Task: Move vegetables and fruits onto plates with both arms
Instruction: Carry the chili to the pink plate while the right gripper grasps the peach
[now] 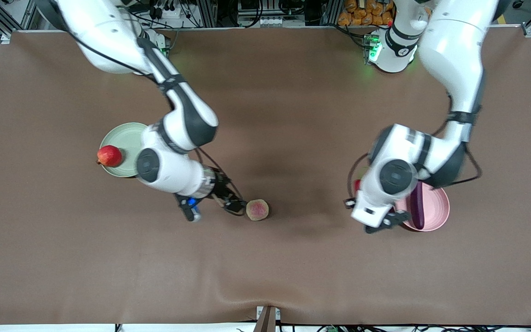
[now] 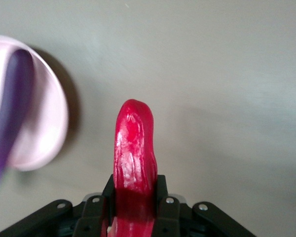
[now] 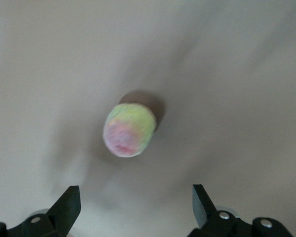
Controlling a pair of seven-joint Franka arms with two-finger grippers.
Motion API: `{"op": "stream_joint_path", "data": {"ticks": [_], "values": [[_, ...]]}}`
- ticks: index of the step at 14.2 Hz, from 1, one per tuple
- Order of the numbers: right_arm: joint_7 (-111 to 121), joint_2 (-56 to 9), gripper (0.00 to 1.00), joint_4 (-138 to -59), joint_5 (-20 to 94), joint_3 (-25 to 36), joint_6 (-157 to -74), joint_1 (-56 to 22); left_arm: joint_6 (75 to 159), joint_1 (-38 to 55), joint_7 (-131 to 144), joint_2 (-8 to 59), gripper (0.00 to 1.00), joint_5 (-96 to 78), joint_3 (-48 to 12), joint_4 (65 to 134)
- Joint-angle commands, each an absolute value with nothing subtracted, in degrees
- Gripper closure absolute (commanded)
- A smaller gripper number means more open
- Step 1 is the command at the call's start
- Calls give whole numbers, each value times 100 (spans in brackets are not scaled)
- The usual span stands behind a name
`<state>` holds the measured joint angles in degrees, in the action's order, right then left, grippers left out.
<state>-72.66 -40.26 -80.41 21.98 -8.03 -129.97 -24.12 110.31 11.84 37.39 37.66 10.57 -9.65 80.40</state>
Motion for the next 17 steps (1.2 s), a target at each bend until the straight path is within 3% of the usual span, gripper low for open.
{"op": "stream_joint_path", "data": {"ticks": [1, 5, 10, 17], "values": [[-7812, -4271, 0, -7944, 1569, -616, -13725, -2898, 10846, 705, 2474, 3639, 100, 1257, -1028, 8217], [-8454, -4588, 0, -8007, 196, -343, -13931, -3287, 10854, -147, 830, 3709, 100, 1897, -1037, 8463], [-8912, -4851, 0, -7954, 141, -334, -14607, -3234, 10889, -825, -210, 3797, 100, 2013, -1063, 8682], [-9141, -5185, 0, -7954, 123, -53, -15161, -3594, 11127, -782, -202, 4087, 100, 1995, -1099, 8807]]}}
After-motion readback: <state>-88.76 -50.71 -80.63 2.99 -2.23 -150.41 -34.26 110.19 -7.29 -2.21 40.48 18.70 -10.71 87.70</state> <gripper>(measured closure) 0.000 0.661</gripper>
